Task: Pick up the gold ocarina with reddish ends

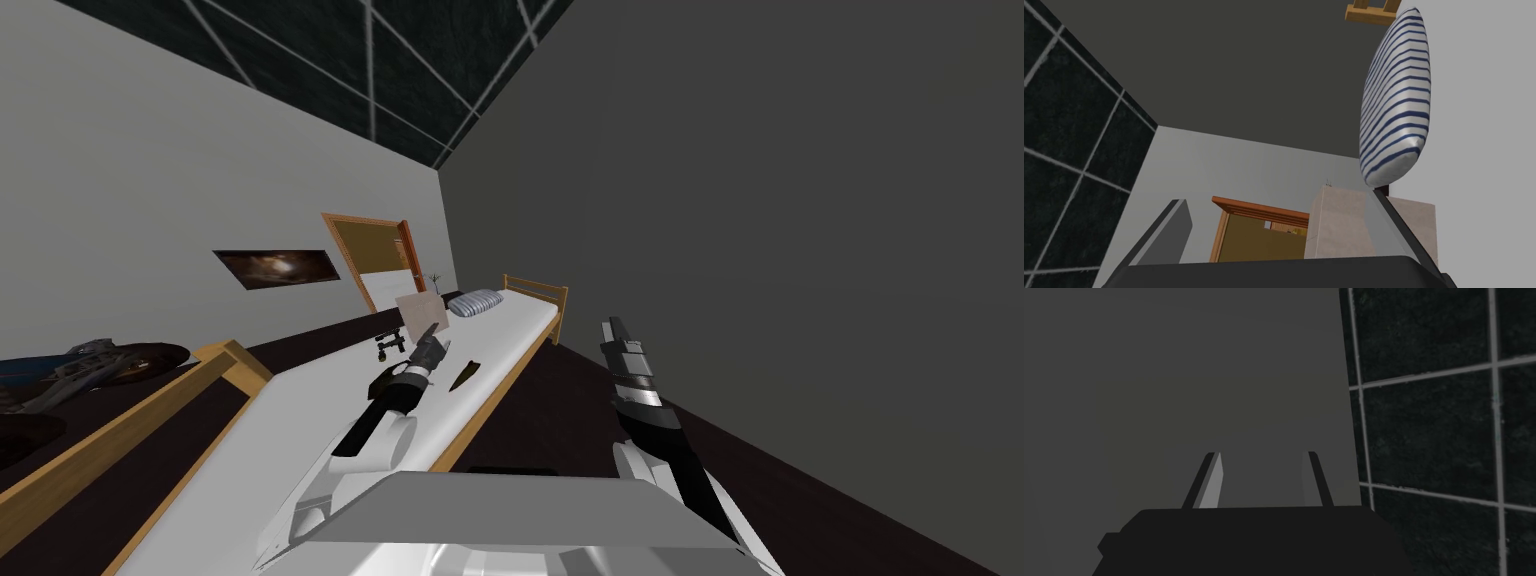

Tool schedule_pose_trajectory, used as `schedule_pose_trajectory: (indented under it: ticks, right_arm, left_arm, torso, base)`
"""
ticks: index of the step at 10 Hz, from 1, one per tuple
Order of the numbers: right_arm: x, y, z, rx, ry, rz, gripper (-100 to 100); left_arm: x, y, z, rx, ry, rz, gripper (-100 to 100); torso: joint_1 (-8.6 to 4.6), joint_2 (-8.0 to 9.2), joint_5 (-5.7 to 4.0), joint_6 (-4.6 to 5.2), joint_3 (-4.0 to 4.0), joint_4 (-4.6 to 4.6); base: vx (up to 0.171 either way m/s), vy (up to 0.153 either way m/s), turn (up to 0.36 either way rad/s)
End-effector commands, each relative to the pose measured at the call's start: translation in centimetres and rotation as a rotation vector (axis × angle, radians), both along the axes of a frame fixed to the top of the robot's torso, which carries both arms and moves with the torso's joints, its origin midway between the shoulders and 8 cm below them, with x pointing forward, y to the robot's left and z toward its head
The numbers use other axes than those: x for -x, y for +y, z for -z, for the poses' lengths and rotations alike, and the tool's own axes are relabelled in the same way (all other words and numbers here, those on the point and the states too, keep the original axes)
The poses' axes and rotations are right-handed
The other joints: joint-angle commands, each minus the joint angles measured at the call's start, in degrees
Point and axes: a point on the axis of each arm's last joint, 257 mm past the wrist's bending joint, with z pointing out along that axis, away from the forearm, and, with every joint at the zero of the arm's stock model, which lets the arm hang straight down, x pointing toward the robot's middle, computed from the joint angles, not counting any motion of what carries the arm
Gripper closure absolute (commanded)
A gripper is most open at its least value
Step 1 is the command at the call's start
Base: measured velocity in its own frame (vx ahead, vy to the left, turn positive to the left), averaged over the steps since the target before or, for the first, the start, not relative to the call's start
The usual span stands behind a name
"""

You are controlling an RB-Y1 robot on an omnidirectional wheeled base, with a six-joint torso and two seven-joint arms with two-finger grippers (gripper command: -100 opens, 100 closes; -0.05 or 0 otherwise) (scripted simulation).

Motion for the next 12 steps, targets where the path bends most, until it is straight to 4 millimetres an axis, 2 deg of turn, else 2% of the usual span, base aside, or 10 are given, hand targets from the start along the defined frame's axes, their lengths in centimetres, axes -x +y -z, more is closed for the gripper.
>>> schedule_pose_trajectory:
  ticks: [1,2,4,7,9,10,12]
  right_arm:
    - [0.0,0.0,0.0,0.0,0.0,0.0,0]
    - [0.0,0.0,0.0,0.0,0.0,0.0,0]
    - [0.0,0.0,0.0,0.0,0.0,0.0,0]
    - [0.0,0.0,0.0,0.0,0.0,0.0,0]
    - [0.0,0.0,0.0,0.0,0.0,0.0,0]
    - [0.0,0.0,0.0,0.0,0.0,0.0,0]
    - [0.0,0.0,0.0,0.0,0.0,0.0,0]
  left_arm:
    - [-0.3,0.1,1.5,0.023,0.053,-0.001,-100]
    - [-0.6,0.2,2.8,0.063,0.086,0.004,-100]
    - [-0.6,0.2,3.8,0.065,0.126,0.0,-100]
    - [-1.0,0.1,7.5,0.153,0.238,0.003,-100]
    - [-0.9,0.2,8.4,0.155,0.274,-0.001,-100]
    - [-0.9,0.0,9.9,0.2,0.317,0.001,-100]
    - [-0.7,0.0,10.8,0.202,0.352,-0.003,-100]
  torso:
    - [0.0,0.0,0.0,0.0,0.0,0.0]
    - [0.0,0.0,0.0,0.0,0.0,0.0]
    - [0.0,-0.02,0.0,0.0,-0.02,-0.01]
    - [0.01,0.0,0.0,0.0,0.0,0.0]
    - [0.02,-0.06,0.0,0.0,-0.04,-0.02]
    - [0.02,0.0,0.0,0.0,0.0,0.0]
    - [0.03,-0.05,0.0,0.0,-0.03,-0.01]
  base:
    - [0.023,-0.009,0.006]
    - [0.032,-0.007,0.011]
    - [0.02,-0.008,0.005]
    - [0.031,-0.007,0.015]
    - [0.028,-0.004,0.005]
    - [0.034,-0.002,0.019]
    - [0.029,-0.001,0.007]
